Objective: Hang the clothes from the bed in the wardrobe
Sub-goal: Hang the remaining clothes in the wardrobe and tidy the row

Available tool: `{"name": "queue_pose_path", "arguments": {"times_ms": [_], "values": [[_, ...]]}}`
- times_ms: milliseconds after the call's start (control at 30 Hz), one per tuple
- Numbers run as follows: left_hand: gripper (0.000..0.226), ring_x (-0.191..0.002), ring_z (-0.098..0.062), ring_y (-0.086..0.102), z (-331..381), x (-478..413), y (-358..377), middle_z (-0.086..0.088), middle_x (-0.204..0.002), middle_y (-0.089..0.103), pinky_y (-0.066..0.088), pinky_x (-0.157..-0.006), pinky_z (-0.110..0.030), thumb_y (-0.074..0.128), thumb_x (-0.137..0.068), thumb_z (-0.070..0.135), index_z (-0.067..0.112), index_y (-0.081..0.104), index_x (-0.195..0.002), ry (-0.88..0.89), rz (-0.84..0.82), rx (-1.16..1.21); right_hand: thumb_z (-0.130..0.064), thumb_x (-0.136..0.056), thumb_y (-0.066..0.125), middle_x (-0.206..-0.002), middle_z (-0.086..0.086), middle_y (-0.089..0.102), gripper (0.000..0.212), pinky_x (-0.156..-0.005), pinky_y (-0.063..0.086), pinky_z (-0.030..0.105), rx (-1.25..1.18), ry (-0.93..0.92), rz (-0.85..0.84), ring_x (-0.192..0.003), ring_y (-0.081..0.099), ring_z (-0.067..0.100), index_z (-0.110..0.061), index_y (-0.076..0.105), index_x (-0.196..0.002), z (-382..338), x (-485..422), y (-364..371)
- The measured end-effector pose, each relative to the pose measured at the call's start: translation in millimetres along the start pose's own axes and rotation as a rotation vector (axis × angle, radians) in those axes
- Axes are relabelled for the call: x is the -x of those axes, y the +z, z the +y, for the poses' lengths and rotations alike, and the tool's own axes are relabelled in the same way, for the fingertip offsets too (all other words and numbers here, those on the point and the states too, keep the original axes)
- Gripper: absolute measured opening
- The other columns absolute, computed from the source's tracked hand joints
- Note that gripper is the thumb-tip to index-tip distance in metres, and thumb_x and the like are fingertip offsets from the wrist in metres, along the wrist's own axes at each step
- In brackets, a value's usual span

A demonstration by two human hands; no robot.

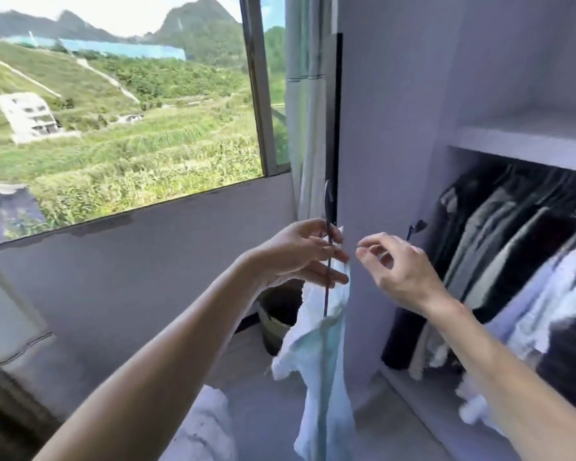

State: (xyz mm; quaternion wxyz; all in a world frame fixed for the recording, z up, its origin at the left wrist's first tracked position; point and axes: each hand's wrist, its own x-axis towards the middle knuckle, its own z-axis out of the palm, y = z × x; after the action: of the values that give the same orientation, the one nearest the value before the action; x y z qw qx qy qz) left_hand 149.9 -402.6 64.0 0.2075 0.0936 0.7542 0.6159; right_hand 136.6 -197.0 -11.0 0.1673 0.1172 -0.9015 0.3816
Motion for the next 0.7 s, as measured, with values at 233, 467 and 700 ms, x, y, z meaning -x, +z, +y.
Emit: {"name": "queue_pose_path", "arguments": {"times_ms": [233,467,700], "values": [[0.021,-0.08,-0.033,0.073,-2,-73,75,-0.02,-0.112,0.071,0.063,-0.068,-0.038,0.049,-0.099,-0.005,0.004,0.059,-0.115,0.141,0.088,0.114,-0.066,-0.086,0.061,-0.08,-0.014,0.067,0.033,-0.058,0.045,0.016,0.087,0.281,-0.284,-0.068,0.058,-0.001,-0.033,0.064,-0.087,-3,91,-55],[0.025,-0.076,-0.033,0.069,17,-106,158,-0.024,-0.112,0.068,0.061,-0.058,-0.029,0.045,-0.099,-0.009,0.006,0.062,-0.109,0.209,-0.062,0.136,-0.032,-0.089,0.072,-0.08,-0.005,0.068,0.01,-0.059,0.057,0.035,0.013,0.499,-0.187,-0.061,0.065,0.012,-0.028,0.064,-0.094,21,130,-109],[0.029,-0.081,-0.029,0.074,39,-138,224,-0.012,-0.109,0.072,0.062,-0.075,-0.038,0.049,-0.099,0.001,0.017,0.062,-0.119,0.299,-0.193,-0.03,-0.017,-0.091,0.072,-0.1,-0.002,0.065,0.017,-0.049,0.051,0.026,-0.237,0.569,-0.053,-0.059,0.064,0.018,-0.016,0.061,-0.104,48,149,-150]]}}
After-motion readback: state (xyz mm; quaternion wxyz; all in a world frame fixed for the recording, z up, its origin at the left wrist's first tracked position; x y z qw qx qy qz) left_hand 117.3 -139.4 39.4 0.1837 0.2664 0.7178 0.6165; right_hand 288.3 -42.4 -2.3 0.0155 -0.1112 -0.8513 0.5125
